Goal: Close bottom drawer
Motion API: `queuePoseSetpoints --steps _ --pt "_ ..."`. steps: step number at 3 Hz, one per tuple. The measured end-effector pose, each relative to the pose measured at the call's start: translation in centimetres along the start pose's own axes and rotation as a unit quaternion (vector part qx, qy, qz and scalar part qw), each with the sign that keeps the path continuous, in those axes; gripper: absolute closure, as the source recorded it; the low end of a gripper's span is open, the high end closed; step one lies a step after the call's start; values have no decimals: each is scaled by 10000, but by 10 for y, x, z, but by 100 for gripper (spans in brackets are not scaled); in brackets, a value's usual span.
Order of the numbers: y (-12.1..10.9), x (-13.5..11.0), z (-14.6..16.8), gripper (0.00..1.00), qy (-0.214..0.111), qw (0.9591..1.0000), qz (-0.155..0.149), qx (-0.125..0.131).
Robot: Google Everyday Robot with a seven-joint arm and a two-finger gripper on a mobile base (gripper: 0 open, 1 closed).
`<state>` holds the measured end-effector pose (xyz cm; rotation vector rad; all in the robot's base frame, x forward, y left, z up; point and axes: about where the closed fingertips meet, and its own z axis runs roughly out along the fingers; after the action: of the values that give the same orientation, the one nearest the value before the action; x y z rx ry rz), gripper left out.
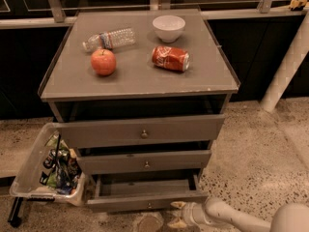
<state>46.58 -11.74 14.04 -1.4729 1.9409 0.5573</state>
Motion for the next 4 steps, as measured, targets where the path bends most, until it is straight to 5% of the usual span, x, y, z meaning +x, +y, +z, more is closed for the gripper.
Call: queuePoseSetpoints --steps 2,3,4 --pt "-62 -16 11 84 -74 9990 -375 233" --pt "-98 -25 -14 100 136 9967 -421 687" --pt "-122 -29 -33 100 274 9937 -400 1007"
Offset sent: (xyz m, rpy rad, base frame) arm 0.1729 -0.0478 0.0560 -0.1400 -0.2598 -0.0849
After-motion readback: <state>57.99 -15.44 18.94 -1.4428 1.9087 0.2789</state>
